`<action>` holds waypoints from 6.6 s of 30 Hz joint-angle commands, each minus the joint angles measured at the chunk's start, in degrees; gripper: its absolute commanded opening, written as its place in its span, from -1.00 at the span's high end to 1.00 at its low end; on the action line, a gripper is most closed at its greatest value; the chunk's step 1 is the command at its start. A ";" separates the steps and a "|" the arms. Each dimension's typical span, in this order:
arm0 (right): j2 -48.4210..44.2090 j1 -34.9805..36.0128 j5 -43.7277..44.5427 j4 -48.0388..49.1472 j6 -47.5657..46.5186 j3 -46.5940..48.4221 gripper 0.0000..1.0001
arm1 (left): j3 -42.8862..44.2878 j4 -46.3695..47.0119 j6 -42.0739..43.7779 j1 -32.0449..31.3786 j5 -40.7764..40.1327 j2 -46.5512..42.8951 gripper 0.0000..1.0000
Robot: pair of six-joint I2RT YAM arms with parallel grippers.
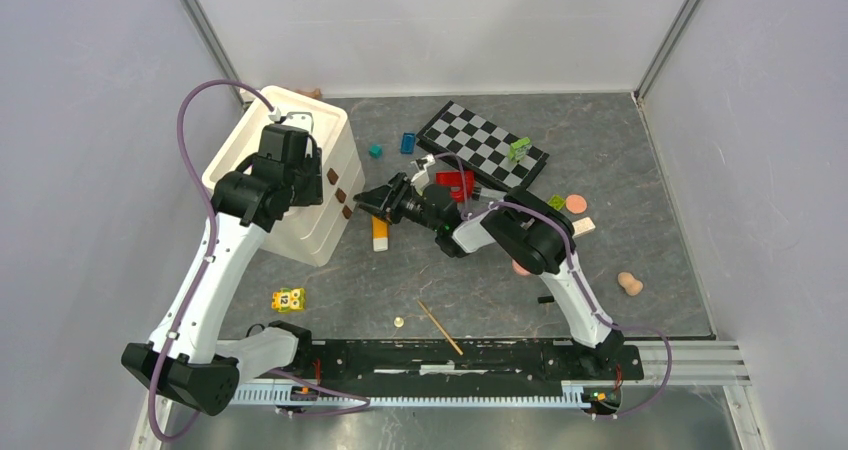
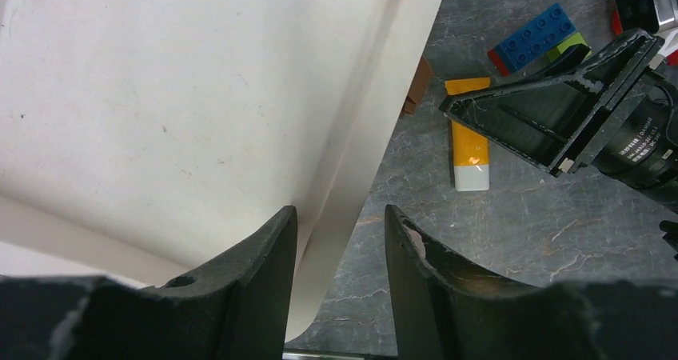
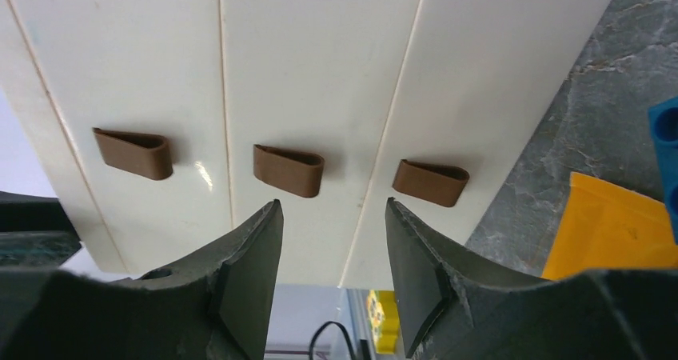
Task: Organize the makeup
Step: Open the drawer in the storage box, then pick up the makeup tool from the center of the board.
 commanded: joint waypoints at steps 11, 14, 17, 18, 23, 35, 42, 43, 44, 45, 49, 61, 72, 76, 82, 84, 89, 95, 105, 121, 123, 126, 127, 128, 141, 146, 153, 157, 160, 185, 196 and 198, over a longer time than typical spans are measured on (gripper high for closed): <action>4.00 1.12 2.64 6.08 6.23 8.19 -0.15 | -0.83 -1.46 0.24 0.20 2.67 -0.43 -0.04; 4.13 1.37 2.96 4.16 5.46 8.29 -0.15 | -0.66 -1.46 0.33 0.20 2.82 -0.44 -0.04; 3.93 1.49 3.10 2.36 4.39 7.93 -0.15 | -0.66 -1.46 0.33 0.20 2.84 -0.52 -0.04; 3.95 1.54 3.17 2.06 4.23 7.95 -0.15 | -0.74 -1.42 0.34 0.20 2.82 -0.52 -0.05; 5.81 1.91 2.40 2.28 5.17 10.50 -0.15 | -0.89 -1.35 0.42 0.21 2.89 -0.65 -0.06; 7.05 2.46 2.67 6.48 6.94 11.55 0.36 | -1.01 -1.29 0.42 0.20 2.77 -0.52 -0.06; 2.95 1.90 2.87 9.50 4.36 5.52 1.00 | -1.42 -1.30 0.29 0.21 0.99 -0.48 -0.08; 1.92 1.74 2.86 9.66 3.57 4.26 1.00 | -1.43 -1.24 0.18 0.20 0.66 -0.31 -0.08; 0.62 1.44 2.94 9.69 2.67 3.02 1.00 | -1.47 -1.26 0.00 0.20 0.19 -0.22 -0.09; -0.50 1.16 3.01 9.62 1.75 1.47 1.00 | -1.54 -1.33 -0.10 0.20 -0.15 -0.10 -0.09; -6.59 -0.48 3.45 8.63 -3.23 -5.25 1.00 | -1.45 -1.94 -0.58 0.22 -2.19 0.87 -0.13; -19.06 -4.13 3.92 4.58 -12.86 -21.36 1.00 | -0.76 -3.93 -3.68 0.54 -10.14 2.52 -0.24; -30.42 -5.10 11.05 -14.61 -28.26 -23.99 1.00 | -0.57 -4.35 -4.68 1.35 -12.89 2.64 -0.36; -32.86 -6.10 12.92 -17.15 -28.95 -25.56 1.00 | -0.52 -4.32 -4.59 1.34 -13.13 2.49 -0.39; -35.40 -6.73 15.18 -19.60 -29.66 -27.68 1.00 | -0.53 -4.35 -4.68 1.37 -13.55 2.53 -0.40; -36.22 -6.81 15.60 -20.05 -29.72 -28.22 1.00 | -0.44 -4.52 -4.76 1.34 -13.75 2.58 -0.40; -38.15 -6.87 15.09 -21.65 -30.96 -28.81 1.00 | -0.38 -4.66 -4.94 1.45 -14.11 2.36 -0.41; -38.91 -6.77 13.78 -25.11 -34.57 -27.72 0.83 | -0.13 -4.45 -4.94 1.44 -12.93 2.99 -0.41; -41.68 -7.02 15.34 -36.14 -43.03 -22.81 0.41 | 0.13 -4.15 -4.86 1.42 -12.49 2.67 -0.41; -51.10 -14.85 32.29 -70.04 -68.25 -16.90 -0.41 | -0.46 3.24 -3.71 1.38 -4.49 -5.67 -0.50; -51.65 -15.91 34.20 -73.02 -70.17 -16.04 -0.44 | -0.78 4.33 -3.93 1.40 -3.79 -7.11 -0.54; -52.69 -18.27 36.27 -76.38 -71.64 -15.33 -0.47 | -1.59 6.29 -4.32 1.35 -2.50 -9.63 -0.59; -53.26 -19.08 36.41 -77.02 -71.71 -15.28 -0.48 | -1.81 6.91 -4.53 1.46 -2.25 -10.25 -0.60; -53.87 -20.11 36.24 -77.71 -71.90 -15.34 -0.48 | -1.96 7.32 -4.75 1.37 -1.97 -11.09 -0.61; -56.47 -31.99 25.80 -87.80 -72.04 -18.02 -0.54 | -6.11 12.65 -7.75 1.41 0.88 -15.52 -0.70; -57.06 -34.15 22.01 -90.40 -71.84 -19.67 -0.55 | -7.52 15.10 -7.93 1.43 1.91 -16.69 -0.70; -58.95 -36.86 20.32 -87.48 -68.94 -23.50 -0.56 | -8.93 17.24 -7.17 1.40 3.58 -17.09 -0.71; -57.21 -36.83 14.48 -87.25 -74.77 -22.92 -0.56 | -9.33 17.06 -6.44 1.37 3.50 -16.89 -0.71; -54.88 -36.86 14.08 -89.03 -76.90 -21.45 -0.55 | -9.87 17.21 -6.31 1.41 3.55 -17.26 -0.71; -61.30 -21.48 16.62 -88.90 -62.85 -31.09 -0.71 | -13.80 20.16 -7.67 1.43 4.03 -18.75 -0.72; -56.39 -18.51 21.46 -89.02 -62.40 -30.99 -0.52 | -15.00 20.75 -7.40 1.35 2.51 -19.25 -0.72; -56.24 -18.37 21.62 -88.66 -62.72 -31.00 -0.29 | -15.70 21.44 -7.49 1.41 2.03 -19.75 -0.72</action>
